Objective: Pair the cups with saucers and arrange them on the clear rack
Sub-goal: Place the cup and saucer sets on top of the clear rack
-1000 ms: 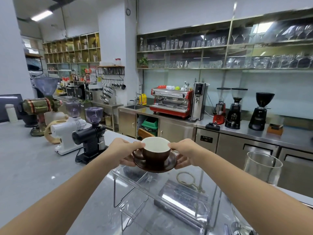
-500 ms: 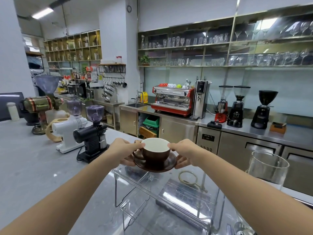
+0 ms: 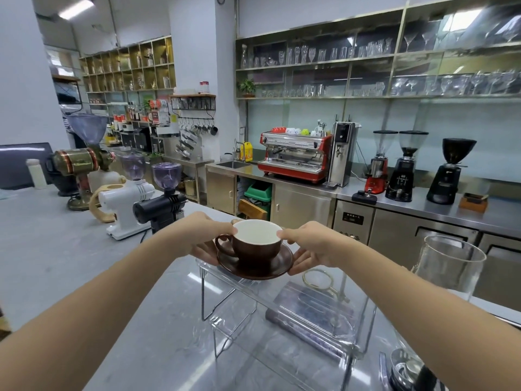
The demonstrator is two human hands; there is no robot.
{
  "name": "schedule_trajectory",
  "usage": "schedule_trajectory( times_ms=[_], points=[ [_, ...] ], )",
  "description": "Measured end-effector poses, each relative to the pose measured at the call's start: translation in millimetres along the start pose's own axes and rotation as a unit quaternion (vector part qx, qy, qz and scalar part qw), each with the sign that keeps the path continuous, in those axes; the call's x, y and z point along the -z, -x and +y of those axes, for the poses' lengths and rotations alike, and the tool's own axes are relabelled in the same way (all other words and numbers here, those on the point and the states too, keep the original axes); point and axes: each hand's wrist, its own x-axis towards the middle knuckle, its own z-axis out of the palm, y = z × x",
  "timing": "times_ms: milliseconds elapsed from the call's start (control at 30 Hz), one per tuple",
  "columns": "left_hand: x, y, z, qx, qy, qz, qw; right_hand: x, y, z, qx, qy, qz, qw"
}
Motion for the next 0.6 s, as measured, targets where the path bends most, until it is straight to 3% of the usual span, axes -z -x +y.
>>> schedule_trajectory(
  times_ms=[333,600],
  points=[
    [4.7,5.8,-1.7,-0.015,-0.029,0.021,0.999,-8.3,2.6,-1.6,0.013,0.007,-0.011,1.000],
    [7.4,6.6,-10.7,-0.017,-0.006,0.035,0.999,-7.1,10.7,-0.3,0.025,0.024,0.026,0.999]
  ],
)
